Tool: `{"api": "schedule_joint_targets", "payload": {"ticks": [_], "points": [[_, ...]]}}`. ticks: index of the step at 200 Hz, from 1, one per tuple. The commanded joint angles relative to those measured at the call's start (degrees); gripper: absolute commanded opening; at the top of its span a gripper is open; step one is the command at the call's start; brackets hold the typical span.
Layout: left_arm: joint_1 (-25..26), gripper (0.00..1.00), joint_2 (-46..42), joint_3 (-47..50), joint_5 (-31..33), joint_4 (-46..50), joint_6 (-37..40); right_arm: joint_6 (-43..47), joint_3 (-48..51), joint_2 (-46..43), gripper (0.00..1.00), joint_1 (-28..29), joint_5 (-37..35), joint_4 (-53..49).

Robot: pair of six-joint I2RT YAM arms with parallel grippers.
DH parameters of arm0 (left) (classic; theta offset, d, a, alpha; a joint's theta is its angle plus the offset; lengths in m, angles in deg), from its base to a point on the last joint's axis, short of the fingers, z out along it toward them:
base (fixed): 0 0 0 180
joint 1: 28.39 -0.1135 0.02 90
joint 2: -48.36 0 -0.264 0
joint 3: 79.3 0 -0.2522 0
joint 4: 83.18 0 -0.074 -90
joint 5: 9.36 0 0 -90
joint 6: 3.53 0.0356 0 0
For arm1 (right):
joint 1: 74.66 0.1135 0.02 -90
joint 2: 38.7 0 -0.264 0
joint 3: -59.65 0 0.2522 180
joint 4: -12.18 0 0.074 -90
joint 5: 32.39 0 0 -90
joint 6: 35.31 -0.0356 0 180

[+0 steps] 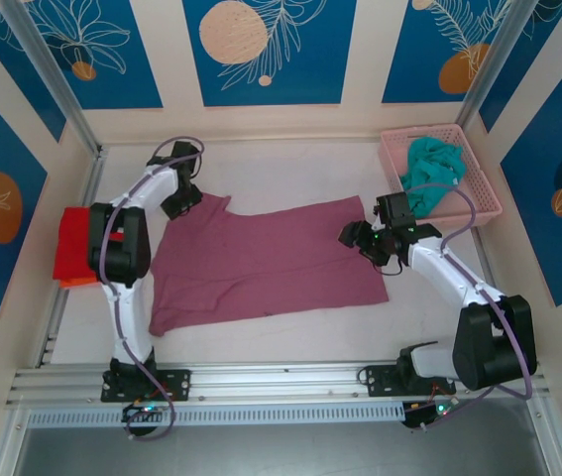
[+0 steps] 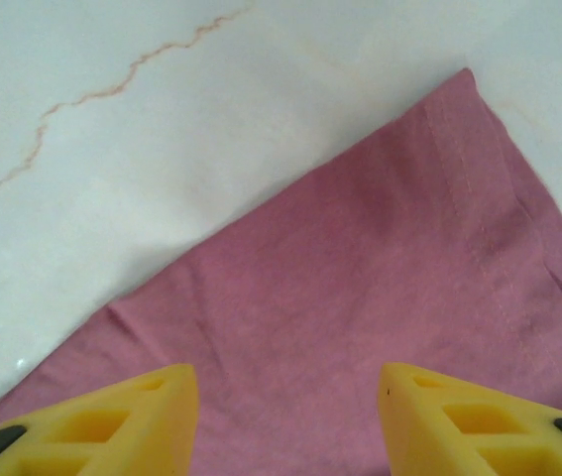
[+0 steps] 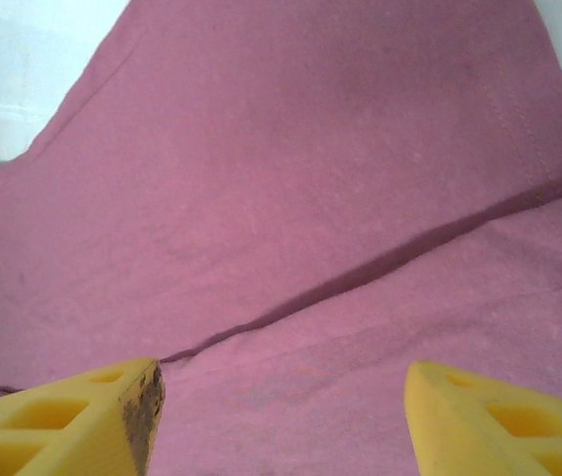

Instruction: Fold and stack the t-shirts

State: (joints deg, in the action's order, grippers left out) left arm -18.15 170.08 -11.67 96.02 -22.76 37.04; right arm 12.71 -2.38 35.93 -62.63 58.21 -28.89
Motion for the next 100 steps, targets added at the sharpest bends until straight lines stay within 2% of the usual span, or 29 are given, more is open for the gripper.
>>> {"api": "schedule_joint_targets", "payload": {"ticks": [1, 54, 100], "points": [[-0.4, 0.50, 3.3, -5.2, 2.4, 6.9, -0.2, -0.1, 1.1, -2.0, 0.66, -0.1, -0.8, -1.2], [-2.5, 0.46, 5.6, -5.8, 2.9, 6.9, -0.6, -0.3, 2.0, -2.6, 0.66, -0.3, -0.9, -1.4], [-3.6, 0.39, 9.4, -7.4, 0.3, 5.3, -0.2, -0.8, 3.0, -3.0, 0.66, -0.3, -0.3, -0.9]]}}
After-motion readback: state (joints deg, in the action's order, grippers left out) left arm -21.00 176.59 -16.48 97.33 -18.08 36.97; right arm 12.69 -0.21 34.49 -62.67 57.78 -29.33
